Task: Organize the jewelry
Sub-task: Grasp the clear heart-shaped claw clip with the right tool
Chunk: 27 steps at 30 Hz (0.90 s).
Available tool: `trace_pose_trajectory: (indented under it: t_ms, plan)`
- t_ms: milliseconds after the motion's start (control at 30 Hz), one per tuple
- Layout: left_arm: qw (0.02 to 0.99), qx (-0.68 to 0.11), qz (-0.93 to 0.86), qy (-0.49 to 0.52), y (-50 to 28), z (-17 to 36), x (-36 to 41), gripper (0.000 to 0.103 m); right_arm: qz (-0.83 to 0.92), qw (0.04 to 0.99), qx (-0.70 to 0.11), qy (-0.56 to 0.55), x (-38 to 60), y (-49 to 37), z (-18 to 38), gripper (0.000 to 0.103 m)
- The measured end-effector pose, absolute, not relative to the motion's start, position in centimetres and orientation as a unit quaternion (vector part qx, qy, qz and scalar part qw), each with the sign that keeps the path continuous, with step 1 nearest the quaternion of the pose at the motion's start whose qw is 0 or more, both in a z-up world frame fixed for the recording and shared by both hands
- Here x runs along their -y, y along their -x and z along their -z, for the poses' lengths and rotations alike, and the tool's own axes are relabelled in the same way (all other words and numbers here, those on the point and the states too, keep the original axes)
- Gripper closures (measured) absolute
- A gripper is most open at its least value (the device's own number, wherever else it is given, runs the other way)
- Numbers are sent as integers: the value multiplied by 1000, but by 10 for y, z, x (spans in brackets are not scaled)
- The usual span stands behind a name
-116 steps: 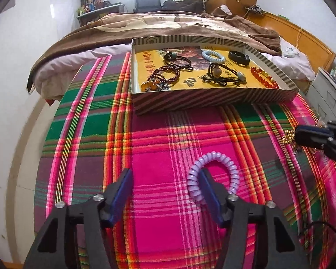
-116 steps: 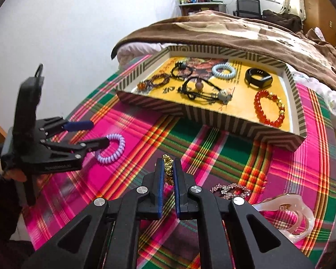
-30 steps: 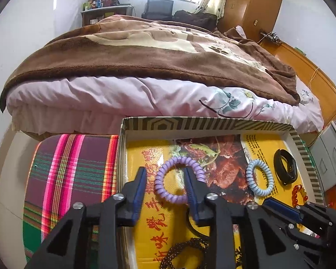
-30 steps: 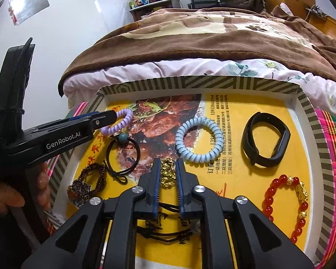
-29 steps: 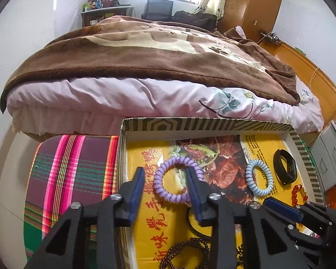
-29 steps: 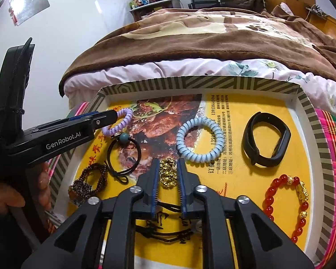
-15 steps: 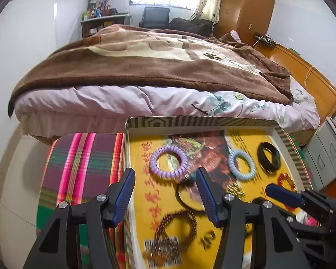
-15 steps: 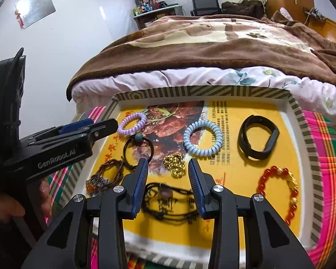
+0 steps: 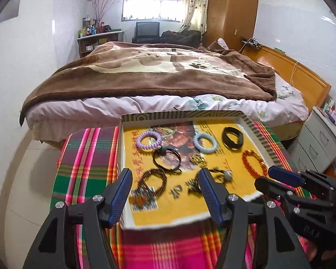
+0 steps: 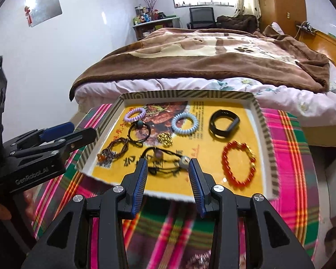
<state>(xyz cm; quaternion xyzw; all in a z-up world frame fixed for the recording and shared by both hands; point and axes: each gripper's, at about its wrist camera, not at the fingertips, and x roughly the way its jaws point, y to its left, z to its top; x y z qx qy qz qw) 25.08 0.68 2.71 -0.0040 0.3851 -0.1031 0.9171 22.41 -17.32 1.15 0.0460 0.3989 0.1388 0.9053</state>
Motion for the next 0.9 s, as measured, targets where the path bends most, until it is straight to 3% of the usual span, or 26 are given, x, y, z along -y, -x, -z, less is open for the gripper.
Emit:
trace_pose_trajectory:
  t_ms: [167, 500, 567, 633, 900]
  plan:
    - [922, -372, 107, 5, -221, -38, -1, 35, -131, 911, -387, -45, 185, -202, -19, 64]
    - [925, -359, 122, -12, -176, -42, 20, 34, -118, 919, -372, -62, 217, -165, -23, 64]
    - [925, -359, 122, -14, -171, -40, 23, 34, -111, 920, -371, -59, 223, -159, -23, 62]
    - [925, -360, 125, -16, -164, -37, 27, 34, -105, 921, -370, -59, 231, -152, -21, 55]
    - [920, -361, 152, -3, -146, -26, 36, 27, -77, 924, -371, -56, 262, -131, -13, 53]
